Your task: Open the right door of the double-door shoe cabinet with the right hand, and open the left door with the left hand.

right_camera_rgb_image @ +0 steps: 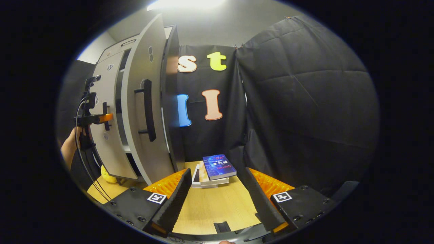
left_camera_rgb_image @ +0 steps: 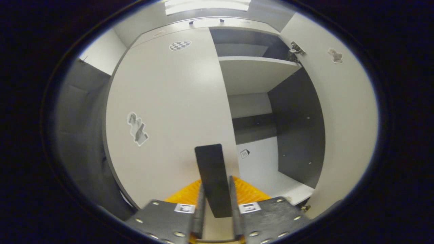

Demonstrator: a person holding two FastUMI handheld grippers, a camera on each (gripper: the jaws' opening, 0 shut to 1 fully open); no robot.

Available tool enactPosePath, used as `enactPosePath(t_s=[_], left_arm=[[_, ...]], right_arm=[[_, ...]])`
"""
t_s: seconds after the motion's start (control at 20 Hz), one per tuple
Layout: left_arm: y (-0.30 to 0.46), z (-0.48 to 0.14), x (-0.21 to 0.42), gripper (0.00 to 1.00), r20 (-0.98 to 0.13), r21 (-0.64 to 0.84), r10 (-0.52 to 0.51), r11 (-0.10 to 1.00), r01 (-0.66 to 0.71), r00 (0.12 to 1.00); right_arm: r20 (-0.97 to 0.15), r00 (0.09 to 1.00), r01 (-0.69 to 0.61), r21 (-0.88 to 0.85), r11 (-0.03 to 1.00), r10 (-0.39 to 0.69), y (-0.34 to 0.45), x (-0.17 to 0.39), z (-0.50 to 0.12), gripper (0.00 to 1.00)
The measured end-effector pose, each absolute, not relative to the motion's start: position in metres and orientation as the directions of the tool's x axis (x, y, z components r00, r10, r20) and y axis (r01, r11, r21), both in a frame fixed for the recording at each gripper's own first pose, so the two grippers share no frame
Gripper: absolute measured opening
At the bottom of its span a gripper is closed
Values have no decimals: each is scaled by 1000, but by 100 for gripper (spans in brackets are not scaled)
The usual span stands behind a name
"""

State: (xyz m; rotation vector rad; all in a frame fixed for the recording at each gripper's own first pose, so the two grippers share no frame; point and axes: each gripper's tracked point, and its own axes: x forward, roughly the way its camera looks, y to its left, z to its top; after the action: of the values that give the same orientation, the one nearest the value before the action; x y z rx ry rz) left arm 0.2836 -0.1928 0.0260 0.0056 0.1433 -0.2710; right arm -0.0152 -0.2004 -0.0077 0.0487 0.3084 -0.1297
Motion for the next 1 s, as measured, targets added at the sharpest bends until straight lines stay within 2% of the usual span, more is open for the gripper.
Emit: enactPosePath(t_s=[0.05, 0.15, 0.3, 0.45, 0.5, 1.0], left_arm=[[-193, 27, 284, 31, -144, -27, -271, 963, 270, 952], [-192, 24, 281, 31, -156, -57, -289, 957, 284, 944], [-191, 23, 276, 17, -166, -84, -337, 941, 327, 927], [-183, 25, 262, 19, -174, -105, -367, 929, 354, 914], [-178, 28, 254, 15, -179, -99, -367, 930, 354, 913], [-123, 34, 210, 19, -179, -103, -351, 936, 337, 919]], right_arm=[[-311, 943, 130, 23, 991, -116, -199, -16, -10, 98], [-317, 944, 109, 23, 994, -96, -193, -15, -11, 98], [-311, 948, 73, 23, 997, -63, -184, -10, -9, 98], [-289, 957, 34, 18, 999, -27, -170, -8, 0, 98], [-281, 959, 24, 10, 1000, -20, -166, -7, 4, 98], [-228, 969, -96, 6, 995, 94, -112, -8, 24, 98]])
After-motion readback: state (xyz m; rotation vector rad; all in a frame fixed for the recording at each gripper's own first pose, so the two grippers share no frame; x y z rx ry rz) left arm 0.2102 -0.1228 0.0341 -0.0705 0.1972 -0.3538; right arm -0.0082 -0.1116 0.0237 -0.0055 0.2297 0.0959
